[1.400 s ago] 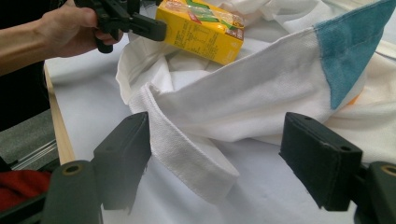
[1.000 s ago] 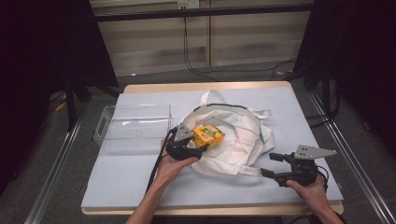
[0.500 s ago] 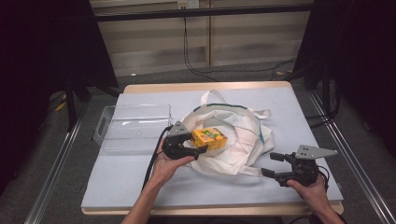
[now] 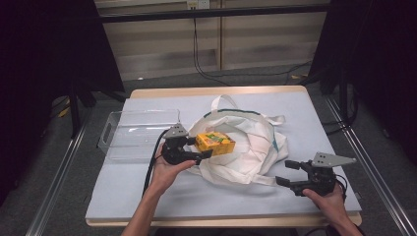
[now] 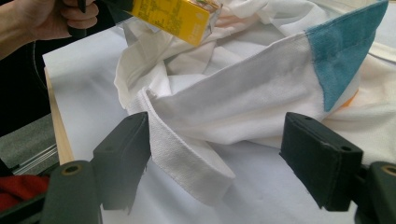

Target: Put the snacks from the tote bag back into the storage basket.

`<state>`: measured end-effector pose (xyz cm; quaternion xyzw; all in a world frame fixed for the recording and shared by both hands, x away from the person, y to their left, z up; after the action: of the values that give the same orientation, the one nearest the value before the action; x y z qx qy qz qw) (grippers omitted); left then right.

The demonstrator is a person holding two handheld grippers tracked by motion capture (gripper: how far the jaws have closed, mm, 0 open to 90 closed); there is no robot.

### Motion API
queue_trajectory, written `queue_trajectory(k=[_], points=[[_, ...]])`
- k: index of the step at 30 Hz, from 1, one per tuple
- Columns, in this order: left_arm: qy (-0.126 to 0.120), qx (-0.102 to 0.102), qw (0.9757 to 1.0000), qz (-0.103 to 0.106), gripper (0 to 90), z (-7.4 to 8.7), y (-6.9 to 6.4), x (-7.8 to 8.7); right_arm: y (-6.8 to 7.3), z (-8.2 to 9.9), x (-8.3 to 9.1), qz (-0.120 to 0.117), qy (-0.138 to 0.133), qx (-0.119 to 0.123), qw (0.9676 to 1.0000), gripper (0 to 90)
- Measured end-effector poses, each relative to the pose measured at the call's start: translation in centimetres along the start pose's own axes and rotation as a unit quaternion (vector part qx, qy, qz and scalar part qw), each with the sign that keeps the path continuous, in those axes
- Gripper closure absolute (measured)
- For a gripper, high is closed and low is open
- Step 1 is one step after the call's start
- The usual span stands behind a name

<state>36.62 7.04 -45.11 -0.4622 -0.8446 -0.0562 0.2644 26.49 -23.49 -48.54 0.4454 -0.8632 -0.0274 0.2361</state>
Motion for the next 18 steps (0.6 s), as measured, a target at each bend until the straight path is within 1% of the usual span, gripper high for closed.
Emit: queue_trajectory(k=[4,5,7,8,10,13,15,17,18], points=[[0.001,-0.002,1.0000,0.009,27.8,0.0,-0.1,0.6,-0.1,-0.1,0.1,0.003,-0.005,-0.002,1.0000,24.0],[0.001,0.002,0.9999,0.010,27.8,-0.1,-0.1,0.8,-0.1,-0.2,0.1,0.004,-0.006,-0.003,1.0000,23.9],[-0.003,0.004,0.9999,0.014,27.8,-0.2,0.0,1.0,-0.1,-0.2,0.0,0.003,-0.005,-0.003,1.0000,24.0],[-0.005,0.006,0.9998,0.019,27.8,-0.2,0.0,1.2,-0.1,-0.2,-0.1,0.003,-0.003,-0.001,1.0000,24.1],[-0.004,0.007,0.9998,0.017,27.8,-0.3,0.3,1.6,-0.1,-0.2,-0.1,0.004,-0.002,-0.002,1.0000,24.0],[0.003,0.017,0.9997,0.015,27.8,-0.2,0.7,2.0,-0.1,-0.2,-0.1,0.003,-0.003,-0.001,1.0000,24.0],[0.009,0.016,0.9998,0.012,27.8,-0.2,1.0,2.4,-0.1,-0.2,-0.1,0.003,-0.002,-0.001,1.0000,24.0],[0.009,0.016,0.9997,0.015,27.8,-0.4,1.1,2.9,-0.1,-0.1,0.0,0.000,-0.001,0.002,1.0000,24.0],[0.007,0.017,0.9996,0.021,27.8,-0.5,1.0,3.1,-0.1,-0.1,0.0,0.001,-0.001,0.002,1.0000,24.0]])
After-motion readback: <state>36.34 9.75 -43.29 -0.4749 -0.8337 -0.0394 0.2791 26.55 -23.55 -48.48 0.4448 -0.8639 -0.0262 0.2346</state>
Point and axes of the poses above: each handheld gripper's, and its own axes: x roughly backward along the jaws, z roughly out of its underside, y roughly to its left, the point moved 7 cm from there along -x, roughly forward along the jaws, and after that the axes turned 5 degrees about -z, right-handed, at the moved point
